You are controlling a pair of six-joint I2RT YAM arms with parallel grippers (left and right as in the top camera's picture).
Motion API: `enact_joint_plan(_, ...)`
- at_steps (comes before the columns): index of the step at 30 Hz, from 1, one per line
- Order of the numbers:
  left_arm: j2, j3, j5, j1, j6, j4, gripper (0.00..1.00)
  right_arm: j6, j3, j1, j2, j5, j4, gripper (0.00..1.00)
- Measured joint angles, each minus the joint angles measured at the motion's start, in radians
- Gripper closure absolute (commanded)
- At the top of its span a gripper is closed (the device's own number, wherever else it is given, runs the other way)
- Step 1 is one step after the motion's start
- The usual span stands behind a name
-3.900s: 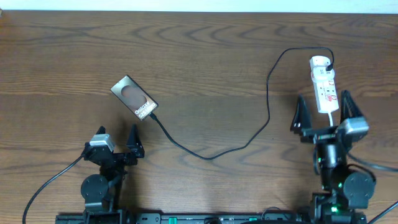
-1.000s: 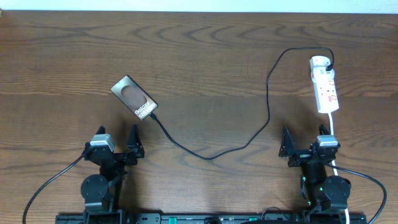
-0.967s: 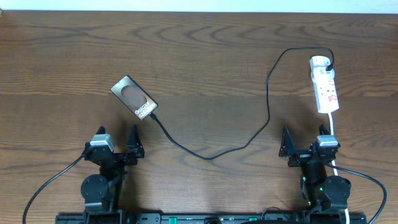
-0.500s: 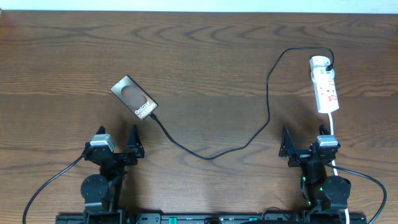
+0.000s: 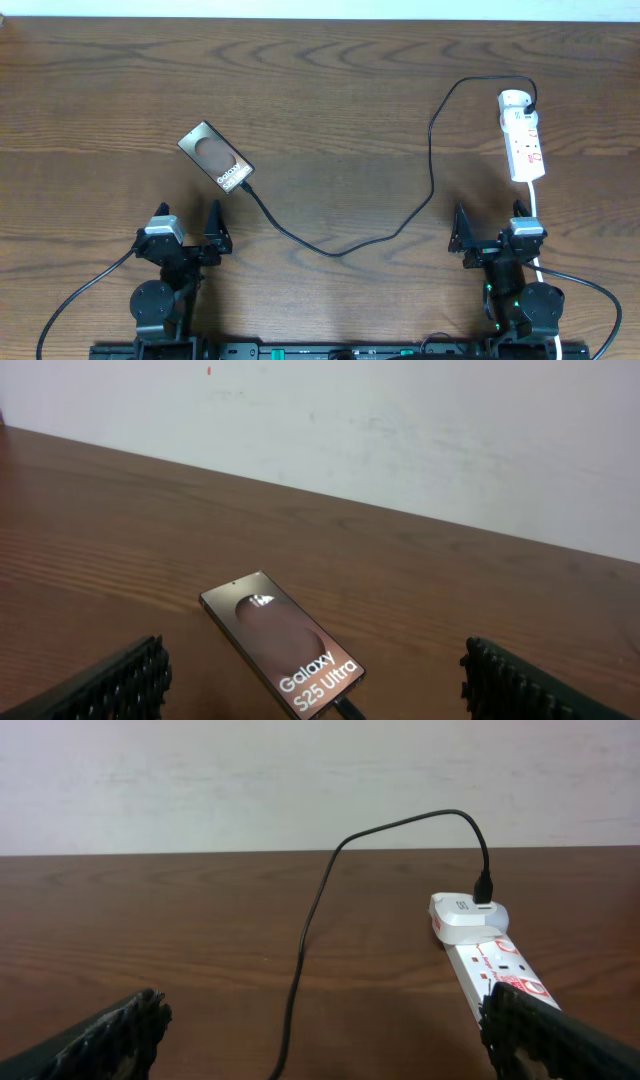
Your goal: Plug charger to phone and switch on socket
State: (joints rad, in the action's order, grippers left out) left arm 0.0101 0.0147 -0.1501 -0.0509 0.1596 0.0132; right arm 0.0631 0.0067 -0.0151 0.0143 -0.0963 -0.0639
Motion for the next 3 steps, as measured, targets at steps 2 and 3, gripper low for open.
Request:
enact_joint_plan(2, 0.000, 0.000, 0.000, 0.000, 0.000, 0.000, 0.08, 0.000, 0.000, 0.000, 0.000, 0.000, 0.000, 0.01)
enact_joint_plan(3, 0.000, 0.000, 0.000, 0.000, 0.000, 0.000, 0.08, 0.000, 0.000, 0.000, 0.000, 0.000, 0.000, 0.01)
